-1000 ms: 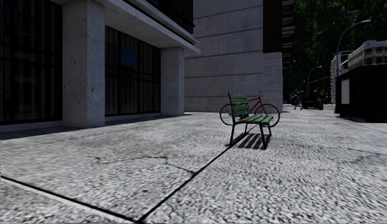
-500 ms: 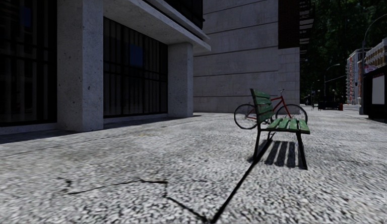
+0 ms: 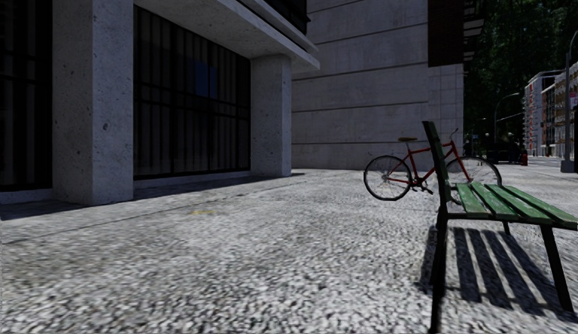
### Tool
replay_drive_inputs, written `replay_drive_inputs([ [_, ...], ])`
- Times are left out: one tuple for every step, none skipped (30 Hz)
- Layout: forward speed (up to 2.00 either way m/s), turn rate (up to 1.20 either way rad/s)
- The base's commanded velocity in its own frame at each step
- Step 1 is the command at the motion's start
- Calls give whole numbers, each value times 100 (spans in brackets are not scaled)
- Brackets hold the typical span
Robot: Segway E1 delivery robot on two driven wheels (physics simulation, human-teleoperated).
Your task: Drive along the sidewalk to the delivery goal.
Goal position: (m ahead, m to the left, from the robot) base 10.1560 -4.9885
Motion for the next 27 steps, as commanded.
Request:
replay_drive_inputs([
  [200,0],
  [200,0],
  [200,0],
  [200,0],
  [190,0],
  [181,0],
  [181,0],
  [178,0],
  [178,0],
  [178,0],
  [178,0],
  [179,0],
  [183,0],
  [183,0],
  [186,0],
  [187,0],
  [186,0],
  [186,0],
  [186,0],
  [184,0],
  [184,0],
  [182,0],
  [181,0],
  [181,0],
  [181,0],
  [180,0],
  [180,0],
])
